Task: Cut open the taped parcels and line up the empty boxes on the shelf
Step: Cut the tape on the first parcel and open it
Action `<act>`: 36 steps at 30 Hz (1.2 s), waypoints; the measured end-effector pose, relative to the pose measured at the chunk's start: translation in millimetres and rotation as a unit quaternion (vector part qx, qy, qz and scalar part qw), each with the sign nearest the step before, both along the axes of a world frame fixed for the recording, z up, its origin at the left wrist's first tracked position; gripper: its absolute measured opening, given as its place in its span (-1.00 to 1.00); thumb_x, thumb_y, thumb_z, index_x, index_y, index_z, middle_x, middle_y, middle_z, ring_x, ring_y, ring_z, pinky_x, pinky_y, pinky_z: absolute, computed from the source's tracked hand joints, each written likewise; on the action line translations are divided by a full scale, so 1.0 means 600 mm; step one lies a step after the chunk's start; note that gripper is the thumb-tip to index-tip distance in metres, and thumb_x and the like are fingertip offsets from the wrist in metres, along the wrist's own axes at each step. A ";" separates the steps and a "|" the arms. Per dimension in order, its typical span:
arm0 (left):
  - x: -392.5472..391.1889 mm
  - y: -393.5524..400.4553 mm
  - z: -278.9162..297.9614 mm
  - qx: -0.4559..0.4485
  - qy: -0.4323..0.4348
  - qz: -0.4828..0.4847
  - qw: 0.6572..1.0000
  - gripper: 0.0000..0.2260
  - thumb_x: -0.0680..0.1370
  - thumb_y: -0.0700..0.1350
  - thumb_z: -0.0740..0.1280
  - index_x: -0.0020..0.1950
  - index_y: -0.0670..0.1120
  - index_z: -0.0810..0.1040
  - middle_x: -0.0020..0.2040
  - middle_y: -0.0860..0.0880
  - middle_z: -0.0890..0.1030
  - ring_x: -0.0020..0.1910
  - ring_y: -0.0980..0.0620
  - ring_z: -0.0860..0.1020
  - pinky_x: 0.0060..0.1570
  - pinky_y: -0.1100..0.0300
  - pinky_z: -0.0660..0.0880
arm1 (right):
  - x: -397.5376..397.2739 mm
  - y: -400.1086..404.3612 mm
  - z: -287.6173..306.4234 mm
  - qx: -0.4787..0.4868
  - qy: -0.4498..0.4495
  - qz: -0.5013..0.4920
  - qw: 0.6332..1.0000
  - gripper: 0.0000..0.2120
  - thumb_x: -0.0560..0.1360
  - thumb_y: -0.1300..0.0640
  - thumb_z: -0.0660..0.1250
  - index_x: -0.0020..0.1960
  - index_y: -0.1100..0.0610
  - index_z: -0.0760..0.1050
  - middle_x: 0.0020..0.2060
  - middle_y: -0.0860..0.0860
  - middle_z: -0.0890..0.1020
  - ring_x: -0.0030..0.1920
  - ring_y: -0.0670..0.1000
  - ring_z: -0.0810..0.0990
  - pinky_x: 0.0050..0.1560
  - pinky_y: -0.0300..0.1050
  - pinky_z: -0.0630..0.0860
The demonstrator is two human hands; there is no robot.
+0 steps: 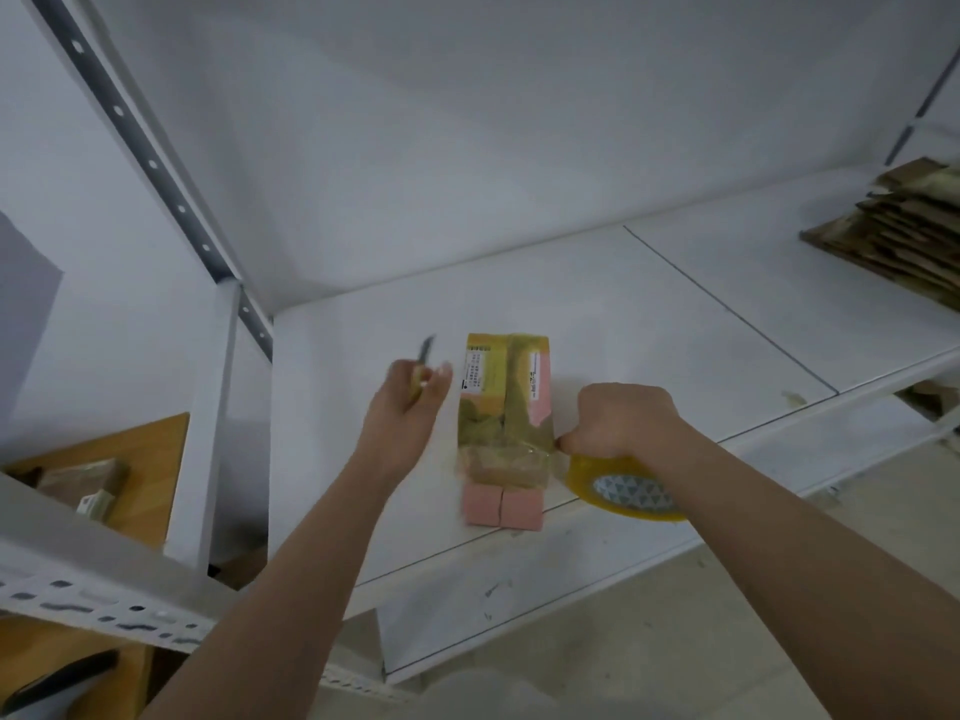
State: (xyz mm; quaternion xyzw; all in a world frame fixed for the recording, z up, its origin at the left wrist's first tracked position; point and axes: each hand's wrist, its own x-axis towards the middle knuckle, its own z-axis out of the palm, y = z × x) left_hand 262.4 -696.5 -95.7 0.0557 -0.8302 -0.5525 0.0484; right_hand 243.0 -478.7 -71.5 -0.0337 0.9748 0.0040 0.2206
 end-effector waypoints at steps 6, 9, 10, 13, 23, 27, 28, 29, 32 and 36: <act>-0.029 0.118 0.037 -0.066 -0.071 -0.276 0.956 -0.61 0.69 0.05 0.07 -0.25 -0.06 0.45 -0.41 0.05 0.45 -0.51 0.17 0.40 -0.41 0.28 0.38 | 0.005 0.004 0.010 -0.030 -0.001 -0.006 1.000 -0.74 0.51 -0.20 0.25 -0.06 -0.01 0.41 -0.22 -0.09 0.45 0.01 0.05 0.52 0.04 -0.04 0.46; -0.038 0.122 0.001 -0.039 -0.107 -0.252 0.961 -0.60 0.68 0.04 0.11 -0.28 -0.10 0.45 -0.45 0.02 0.45 -0.56 0.16 0.38 -0.46 0.28 0.34 | 0.009 0.014 0.020 -0.103 -0.012 -0.012 0.995 -0.77 0.52 -0.18 0.27 0.08 -0.08 0.46 -0.13 -0.10 0.47 0.03 0.01 0.51 0.08 -0.08 0.46; -0.042 0.123 -0.007 -0.037 -0.100 -0.238 0.965 -0.60 0.68 0.04 0.11 -0.28 -0.11 0.45 -0.46 0.02 0.44 -0.57 0.15 0.37 -0.47 0.28 0.32 | 0.010 0.021 0.025 -0.140 -0.026 -0.018 0.990 -0.80 0.53 -0.16 0.30 0.07 -0.09 0.47 -0.13 -0.10 0.47 -0.02 -0.03 0.49 0.00 -0.15 0.43; -0.046 0.123 -0.016 -0.039 -0.075 -0.230 0.970 -0.60 0.68 0.04 0.09 -0.26 -0.11 0.45 -0.47 0.04 0.44 -0.55 0.13 0.36 -0.48 0.30 0.31 | 0.016 0.062 0.041 -0.234 -0.106 -0.063 0.964 -0.79 0.52 -0.08 0.38 0.11 -0.06 0.49 -0.07 -0.10 0.49 -0.11 -0.09 0.46 -0.12 -0.21 0.43; -0.037 0.114 -0.006 -0.049 -0.068 -0.252 0.964 -0.62 0.69 0.02 0.08 -0.25 -0.12 0.41 -0.38 0.00 0.45 -0.48 0.12 0.40 -0.39 0.32 0.40 | 0.014 0.105 0.017 -0.100 -0.065 -0.040 0.992 -0.53 0.56 -0.26 0.23 0.28 0.05 0.52 0.25 0.02 0.53 0.21 0.07 0.51 0.16 -0.05 0.43; -0.037 0.109 -0.004 -0.138 -0.103 -0.323 0.931 -0.61 0.67 0.07 0.13 -0.31 0.01 0.50 -0.33 0.07 0.51 -0.29 0.09 0.46 -0.11 0.19 0.43 | 0.022 0.127 0.024 -0.240 -0.100 -0.063 0.963 -0.67 0.57 -0.15 0.28 0.24 -0.04 0.60 0.19 -0.07 0.59 0.09 -0.05 0.53 0.05 -0.18 0.41; -0.037 0.111 0.002 -0.174 -0.106 -0.346 0.916 -0.60 0.67 0.08 0.13 -0.33 0.03 0.48 -0.34 0.07 0.50 -0.29 0.09 0.46 -0.10 0.18 0.41 | 0.024 0.127 0.023 -0.260 -0.106 -0.070 0.957 -0.71 0.58 -0.12 0.29 0.20 -0.04 0.63 0.14 -0.10 0.61 0.04 -0.09 0.54 0.01 -0.22 0.42; -0.035 0.116 0.010 -0.215 -0.109 -0.364 0.900 -0.59 0.67 0.08 0.12 -0.35 0.04 0.46 -0.34 0.07 0.48 -0.29 0.09 0.44 -0.13 0.18 0.38 | 0.025 0.125 0.019 -0.271 -0.104 -0.075 0.954 -0.74 0.59 -0.09 0.29 0.17 -0.04 0.65 0.10 -0.11 0.62 0.02 -0.10 0.55 0.00 -0.24 0.44; -0.035 0.141 0.034 -0.341 -0.117 -0.384 0.850 -0.60 0.68 0.08 0.09 -0.32 0.02 0.45 -0.29 0.07 0.47 -0.22 0.07 0.46 -0.20 0.21 0.34 | 0.025 0.122 0.005 -0.288 -0.089 -0.095 0.949 -0.77 0.58 -0.04 0.32 0.14 -0.01 0.67 0.12 -0.02 0.64 0.10 0.02 0.57 0.18 -0.11 0.49; -0.035 0.178 0.040 -0.478 -0.144 -0.362 0.787 -0.56 0.68 0.14 0.01 -0.15 -0.08 0.51 -0.16 -0.04 0.52 -0.08 -0.04 0.52 -0.05 0.08 0.43 | 0.030 0.117 -0.002 -0.298 -0.064 -0.109 0.946 -0.76 0.56 -0.03 0.34 0.14 0.05 0.67 0.10 0.05 0.65 0.11 0.05 0.58 0.27 -0.02 0.47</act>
